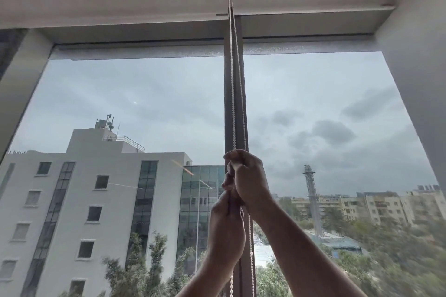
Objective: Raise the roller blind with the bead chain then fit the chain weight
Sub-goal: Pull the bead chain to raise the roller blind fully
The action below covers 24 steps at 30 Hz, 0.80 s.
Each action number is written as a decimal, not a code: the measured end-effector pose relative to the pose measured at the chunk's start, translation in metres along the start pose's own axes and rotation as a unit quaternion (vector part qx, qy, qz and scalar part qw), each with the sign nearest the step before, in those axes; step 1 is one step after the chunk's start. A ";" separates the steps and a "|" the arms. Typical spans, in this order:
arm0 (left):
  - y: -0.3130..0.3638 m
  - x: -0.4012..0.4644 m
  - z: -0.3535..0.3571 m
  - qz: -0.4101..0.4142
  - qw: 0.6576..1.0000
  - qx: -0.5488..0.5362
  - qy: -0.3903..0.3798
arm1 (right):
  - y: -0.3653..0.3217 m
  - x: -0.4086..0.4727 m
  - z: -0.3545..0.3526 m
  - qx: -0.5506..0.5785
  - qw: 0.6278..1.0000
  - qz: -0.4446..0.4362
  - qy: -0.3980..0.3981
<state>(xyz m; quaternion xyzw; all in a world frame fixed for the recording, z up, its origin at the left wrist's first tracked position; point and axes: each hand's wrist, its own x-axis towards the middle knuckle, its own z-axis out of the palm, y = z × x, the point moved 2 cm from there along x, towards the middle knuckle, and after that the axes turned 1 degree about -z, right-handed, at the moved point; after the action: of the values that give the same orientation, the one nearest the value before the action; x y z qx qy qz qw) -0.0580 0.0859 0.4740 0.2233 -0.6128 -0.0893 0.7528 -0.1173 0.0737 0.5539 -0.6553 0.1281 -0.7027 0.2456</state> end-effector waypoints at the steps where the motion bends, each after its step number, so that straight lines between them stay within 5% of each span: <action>1: -0.002 -0.001 -0.001 -0.008 1.000 -0.012 -0.004 | 0.004 -0.003 -0.001 -0.012 1.000 -0.003 -0.003; 12: -0.075 -0.060 -0.014 -0.154 0.984 -0.073 -0.055 | 0.082 -0.068 -0.019 -0.072 0.995 0.050 -0.050; 24: -0.122 -0.109 -0.034 -0.172 0.977 0.036 -0.117 | 0.141 -0.118 -0.036 -0.087 0.992 0.083 -0.021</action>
<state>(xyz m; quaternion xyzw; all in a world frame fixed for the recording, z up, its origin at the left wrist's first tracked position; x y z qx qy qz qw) -0.0332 0.0303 0.3187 0.3405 -0.6519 -0.2212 0.6404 -0.1256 0.0093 0.3778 -0.6759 0.2378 -0.6521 0.2476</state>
